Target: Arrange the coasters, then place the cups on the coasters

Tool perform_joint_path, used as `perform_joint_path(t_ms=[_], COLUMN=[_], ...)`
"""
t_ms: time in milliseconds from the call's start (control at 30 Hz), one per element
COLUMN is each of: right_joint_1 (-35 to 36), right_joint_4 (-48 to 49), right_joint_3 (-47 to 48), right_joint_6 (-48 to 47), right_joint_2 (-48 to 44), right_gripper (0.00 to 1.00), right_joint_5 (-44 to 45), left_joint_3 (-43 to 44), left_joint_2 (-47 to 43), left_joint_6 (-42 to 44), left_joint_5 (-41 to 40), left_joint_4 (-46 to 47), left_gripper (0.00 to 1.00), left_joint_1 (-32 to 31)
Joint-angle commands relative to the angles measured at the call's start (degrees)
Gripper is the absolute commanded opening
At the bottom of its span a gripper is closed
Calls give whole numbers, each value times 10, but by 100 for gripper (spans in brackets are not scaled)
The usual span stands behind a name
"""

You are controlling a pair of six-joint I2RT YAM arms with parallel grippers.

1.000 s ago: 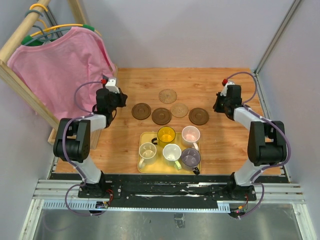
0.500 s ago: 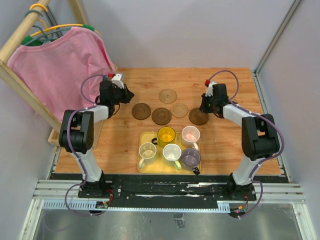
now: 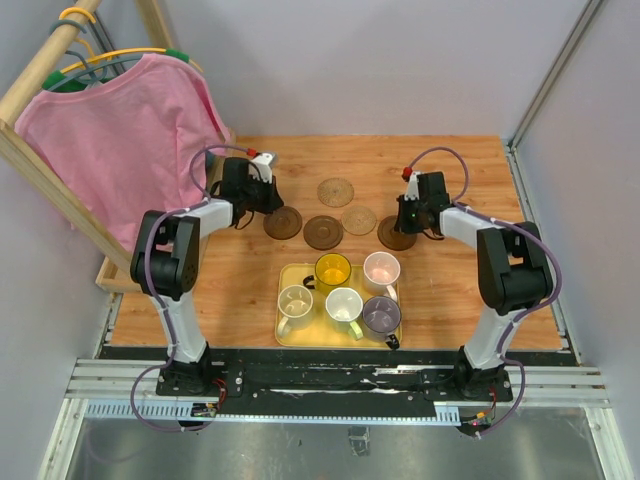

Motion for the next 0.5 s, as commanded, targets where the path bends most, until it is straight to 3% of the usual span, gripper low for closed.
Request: perform_joint_path(t_ms=[0,200,467], right_joint_1=[13,12,-3], right_joint_4=[-34,-80,-128], right_joint_3=[17,34,73], right_joint_6=[1,11,28], right_joint_2=[12,34,60], right_gripper=[1,1,1], right_joint_5=[21,67,146], left_joint_3=[44,95,124], left_joint_2=[31,66,91], left_joint_6=[36,58,68], left_joint_5=[-5,-25,-44], left_joint_4=[-73,-161,-213], left_gripper=[0,1,1], left_joint_1=[-10,-14,-14])
